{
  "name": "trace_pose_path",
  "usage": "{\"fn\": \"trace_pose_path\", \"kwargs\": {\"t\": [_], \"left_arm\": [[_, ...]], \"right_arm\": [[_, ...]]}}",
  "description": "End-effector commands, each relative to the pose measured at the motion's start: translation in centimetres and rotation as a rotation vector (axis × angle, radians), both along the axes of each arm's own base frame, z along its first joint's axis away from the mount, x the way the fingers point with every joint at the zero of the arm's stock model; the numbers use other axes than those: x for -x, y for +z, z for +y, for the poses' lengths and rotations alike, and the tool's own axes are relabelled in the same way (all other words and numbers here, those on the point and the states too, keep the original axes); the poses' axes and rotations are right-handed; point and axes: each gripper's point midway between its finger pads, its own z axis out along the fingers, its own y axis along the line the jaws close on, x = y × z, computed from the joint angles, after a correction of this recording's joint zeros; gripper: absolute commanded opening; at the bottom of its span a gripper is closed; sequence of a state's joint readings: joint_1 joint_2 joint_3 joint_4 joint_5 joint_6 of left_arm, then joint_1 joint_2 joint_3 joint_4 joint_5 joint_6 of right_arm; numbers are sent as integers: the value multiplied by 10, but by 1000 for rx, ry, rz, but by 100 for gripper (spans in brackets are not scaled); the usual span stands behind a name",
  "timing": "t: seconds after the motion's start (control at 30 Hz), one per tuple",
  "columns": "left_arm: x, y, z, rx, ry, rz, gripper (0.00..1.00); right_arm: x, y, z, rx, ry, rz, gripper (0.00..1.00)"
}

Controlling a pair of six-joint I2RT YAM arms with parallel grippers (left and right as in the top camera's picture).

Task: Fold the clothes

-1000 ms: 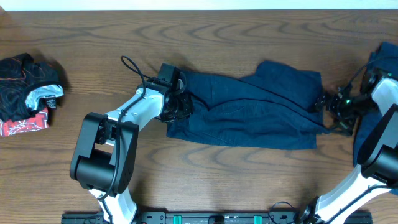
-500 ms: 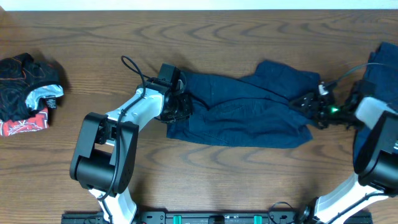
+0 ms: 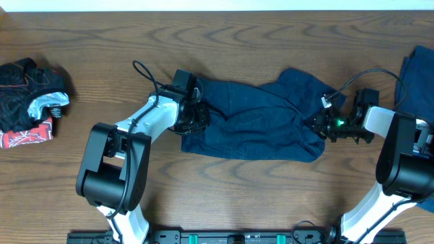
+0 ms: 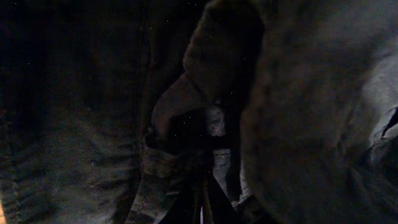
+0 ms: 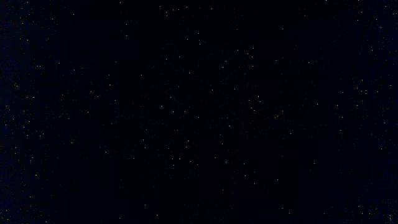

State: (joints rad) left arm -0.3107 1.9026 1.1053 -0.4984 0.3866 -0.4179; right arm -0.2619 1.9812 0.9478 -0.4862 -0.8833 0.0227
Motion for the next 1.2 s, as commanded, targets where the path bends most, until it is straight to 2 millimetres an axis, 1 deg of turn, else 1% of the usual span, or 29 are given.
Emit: {"fn": "trace_pose_path", "kwargs": {"t": [0.0,0.1,0.17,0.23,0.37,0.47,0.57,0.63,0.73,0.8,0.97,1.07,1.17], "left_arm": [[18,-19,11,-64,-13,68,6],[20,-20,11,-66,-13,73,6],[20,-20,11,-67,-13,74,6],[20,-20,11,-66,-13,74,6],[21,-20,10,-67,-22,72,6],[22,-20,8,-67,-31,71,6],[23,-20,5,-67,-39,71,6],[23,-19,5,-67,-41,69,6],[20,-13,3,-60,-40,47,6],[14,-4,1,-50,-40,16,6],[0,38,-3,-16,-34,-103,6],[-8,70,4,-33,6,-198,6],[-9,107,6,-11,15,-293,6]], "right_arm": [[16,-32,-32,183,-55,144,1],[11,-18,-55,235,-73,167,1],[7,-3,-65,259,-66,168,1],[1,16,-77,306,-66,174,1],[-14,59,-85,343,-69,132,2],[-13,80,-94,418,-59,157,2],[-7,93,-94,492,-21,199,1],[-4,97,-88,510,10,217,2],[-1,98,-73,517,56,223,2],[0,97,-65,533,89,225,1],[4,96,-37,570,185,219,1],[4,97,-20,579,231,204,1],[5,99,-15,635,236,215,1]]}}
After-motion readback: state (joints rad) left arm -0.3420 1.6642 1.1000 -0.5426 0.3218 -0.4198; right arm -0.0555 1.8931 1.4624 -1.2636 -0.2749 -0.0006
